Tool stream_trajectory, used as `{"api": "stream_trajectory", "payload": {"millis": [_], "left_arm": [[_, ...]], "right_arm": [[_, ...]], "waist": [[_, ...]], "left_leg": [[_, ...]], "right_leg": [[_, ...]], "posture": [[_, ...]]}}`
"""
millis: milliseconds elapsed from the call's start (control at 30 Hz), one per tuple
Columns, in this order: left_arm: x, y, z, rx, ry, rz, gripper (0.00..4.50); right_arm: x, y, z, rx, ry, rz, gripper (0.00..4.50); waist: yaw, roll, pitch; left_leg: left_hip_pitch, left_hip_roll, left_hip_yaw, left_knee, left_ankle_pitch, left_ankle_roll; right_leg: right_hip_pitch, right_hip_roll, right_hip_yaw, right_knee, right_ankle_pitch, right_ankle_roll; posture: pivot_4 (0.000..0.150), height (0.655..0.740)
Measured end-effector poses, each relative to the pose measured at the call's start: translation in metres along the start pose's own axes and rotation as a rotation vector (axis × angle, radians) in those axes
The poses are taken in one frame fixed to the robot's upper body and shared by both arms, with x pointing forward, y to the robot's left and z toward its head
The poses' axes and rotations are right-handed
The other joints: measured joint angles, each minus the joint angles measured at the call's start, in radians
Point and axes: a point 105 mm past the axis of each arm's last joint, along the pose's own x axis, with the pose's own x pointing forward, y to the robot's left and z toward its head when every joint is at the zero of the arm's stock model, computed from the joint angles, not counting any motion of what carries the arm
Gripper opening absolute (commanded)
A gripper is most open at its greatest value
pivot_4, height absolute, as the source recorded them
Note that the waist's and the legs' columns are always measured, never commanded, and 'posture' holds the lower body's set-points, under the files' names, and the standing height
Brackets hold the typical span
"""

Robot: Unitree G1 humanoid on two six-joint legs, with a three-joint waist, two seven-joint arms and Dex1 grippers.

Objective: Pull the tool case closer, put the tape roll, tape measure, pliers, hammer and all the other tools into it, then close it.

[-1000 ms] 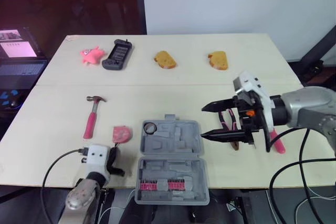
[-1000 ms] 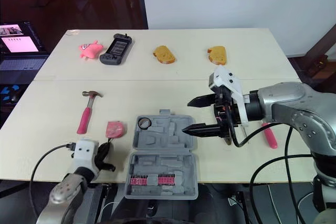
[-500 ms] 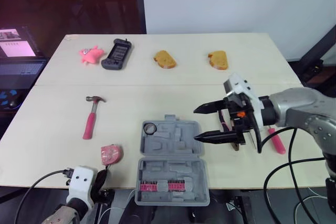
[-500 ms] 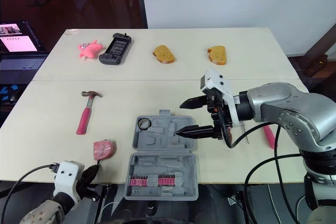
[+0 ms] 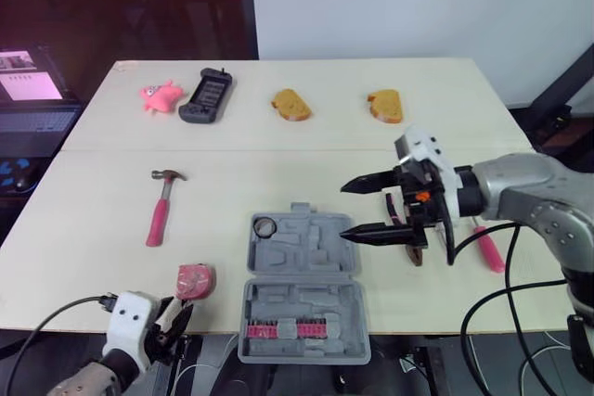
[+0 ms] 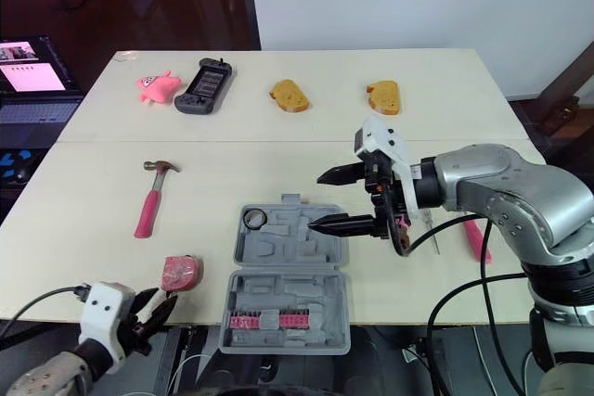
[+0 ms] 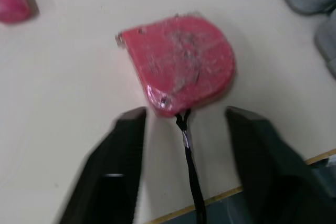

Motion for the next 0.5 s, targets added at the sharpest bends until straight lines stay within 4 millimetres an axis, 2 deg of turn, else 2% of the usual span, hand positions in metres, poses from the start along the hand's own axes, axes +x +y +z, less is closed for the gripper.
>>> {"api": "stream_trajectory", "payload": {"millis": [33,200,400,500], "left_arm": [[-0.005,0.003,0.003,-0.005,-0.010,-0.020,4.45],[-0.029,0.020,0.031,0.056,-0.110,-0.114,4.45],[-0.027,0.034,0.074,0.294,-0.153,-0.377,4.45],[-0.030,0.035,0.079,0.426,-0.096,-0.520,4.45]], "right_arm": [[0.000,0.000,0.000,-0.004,0.000,-0.001,4.50],[0.000,-0.001,-0.001,-0.005,0.002,-0.004,4.50],[0.000,0.006,-0.004,-0.016,0.013,0.020,4.50],[0.000,0.021,0.001,-0.036,0.012,0.073,4.50]], "waist": [[0.000,0.000,0.000],[0.002,0.000,0.000],[0.001,0.000,0.000],[-0.011,0.000,0.000]], "left_leg": [[0.000,0.000,0.000,0.000,0.000,0.000],[0.000,0.000,0.000,0.000,0.000,0.000],[0.000,0.002,0.002,0.001,0.000,0.000],[-0.001,0.003,0.006,-0.002,0.001,0.003]], "right_leg": [[0.000,0.000,0.000,0.000,0.000,0.000],[0.000,0.000,0.000,0.000,0.000,-0.001],[0.000,0.000,-0.002,-0.001,0.001,-0.002],[-0.002,0.000,0.000,-0.002,0.001,-0.002]], "posture": [[0.150,0.7400],[0.150,0.7400],[0.150,0.7400],[0.150,0.7400]]}}
